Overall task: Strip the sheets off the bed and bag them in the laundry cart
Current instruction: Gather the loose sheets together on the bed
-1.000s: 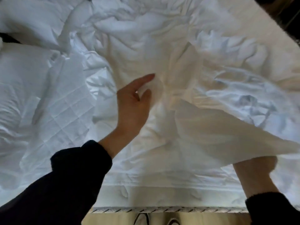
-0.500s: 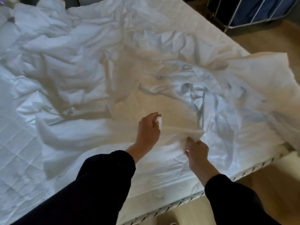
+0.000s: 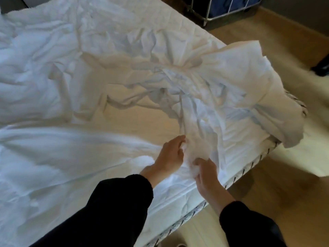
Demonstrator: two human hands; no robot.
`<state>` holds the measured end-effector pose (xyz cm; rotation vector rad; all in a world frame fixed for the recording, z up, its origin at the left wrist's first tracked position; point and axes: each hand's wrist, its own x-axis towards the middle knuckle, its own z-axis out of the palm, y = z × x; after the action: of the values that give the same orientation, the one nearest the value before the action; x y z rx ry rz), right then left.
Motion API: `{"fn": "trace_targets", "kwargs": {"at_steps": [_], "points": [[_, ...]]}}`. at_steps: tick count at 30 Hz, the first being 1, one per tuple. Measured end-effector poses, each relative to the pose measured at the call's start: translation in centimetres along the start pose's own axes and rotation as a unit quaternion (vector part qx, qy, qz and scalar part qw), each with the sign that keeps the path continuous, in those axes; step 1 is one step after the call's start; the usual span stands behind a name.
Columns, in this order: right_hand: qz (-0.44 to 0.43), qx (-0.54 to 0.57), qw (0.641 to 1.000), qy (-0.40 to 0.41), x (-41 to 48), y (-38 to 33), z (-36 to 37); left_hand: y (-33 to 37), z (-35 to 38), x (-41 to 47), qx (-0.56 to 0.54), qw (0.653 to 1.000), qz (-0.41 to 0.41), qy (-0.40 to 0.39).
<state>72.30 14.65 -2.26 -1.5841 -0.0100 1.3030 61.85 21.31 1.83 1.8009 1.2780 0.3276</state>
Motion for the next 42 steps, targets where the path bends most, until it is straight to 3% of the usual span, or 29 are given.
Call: {"fn": "trace_targets", "kwargs": {"at_steps": [2, 3, 6, 8, 10, 13, 17, 22, 24, 27, 30, 34, 37, 40, 42], "points": [[0.033, 0.071, 0.996, -0.040, 0.9, 0.3, -0.5, -0.6, 0.0, -0.7, 0.023, 0.999, 0.026, 0.015], [0.022, 0.042, 0.998, -0.029, 1.4, 0.2, -0.5, -0.8, -0.1, -0.8, 0.027, 0.998, 0.033, 0.035], [-0.111, -0.147, 0.981, 0.061, 1.1, -1.1, 0.1, -0.3, -0.7, -0.3, 0.021, 0.991, 0.020, 0.132], [-0.180, -0.152, 0.970, 0.060, 0.0, -1.9, 0.5, 1.5, -1.1, 0.0, -0.043, 0.978, 0.018, 0.202], [-0.225, -0.115, 0.964, 0.076, -1.2, -2.8, 0.5, 3.9, -1.1, 0.4, -0.097, 0.968, 0.057, 0.224], [-0.219, -0.006, 0.966, 0.137, -2.0, -3.7, -0.1, 7.1, -0.3, 1.2, -0.132, 0.969, 0.103, 0.181], [-0.109, 0.061, 0.982, 0.140, -1.4, -3.8, -1.3, 5.6, 2.6, 1.4, -0.005, 0.990, 0.139, 0.004], [-0.076, -0.089, 0.982, 0.149, -1.2, -2.5, -2.7, 0.7, 4.3, -0.5, 0.039, 0.984, 0.118, -0.131], [-0.072, -0.080, 0.979, 0.174, -1.1, -2.3, -2.8, -0.9, 3.9, -1.9, 0.098, 0.980, 0.131, -0.110], [-0.034, 0.021, 0.982, 0.186, -1.0, -2.5, -1.6, -2.5, 2.5, -2.7, 0.232, 0.963, 0.136, -0.034], [-0.041, 0.083, 0.975, 0.203, -0.9, -2.9, -0.6, -2.0, 1.0, -3.1, 0.195, 0.972, 0.123, -0.037], [-0.092, 0.018, 0.977, 0.193, -1.1, -2.8, -0.8, 0.5, 0.8, -4.8, 0.221, 0.959, 0.153, -0.096], [-0.101, -0.026, 0.981, 0.162, -1.3, -2.7, -1.3, 0.9, 1.6, -5.3, 0.279, 0.940, 0.130, -0.147], [-0.109, -0.043, 0.985, 0.128, -1.6, -3.1, -1.7, 0.6, 2.3, -4.4, 0.296, 0.944, 0.082, -0.123], [-0.130, -0.077, 0.982, 0.115, -1.4, -3.2, -1.8, 1.2, 3.0, -3.6, 0.239, 0.963, 0.060, -0.108]]}}
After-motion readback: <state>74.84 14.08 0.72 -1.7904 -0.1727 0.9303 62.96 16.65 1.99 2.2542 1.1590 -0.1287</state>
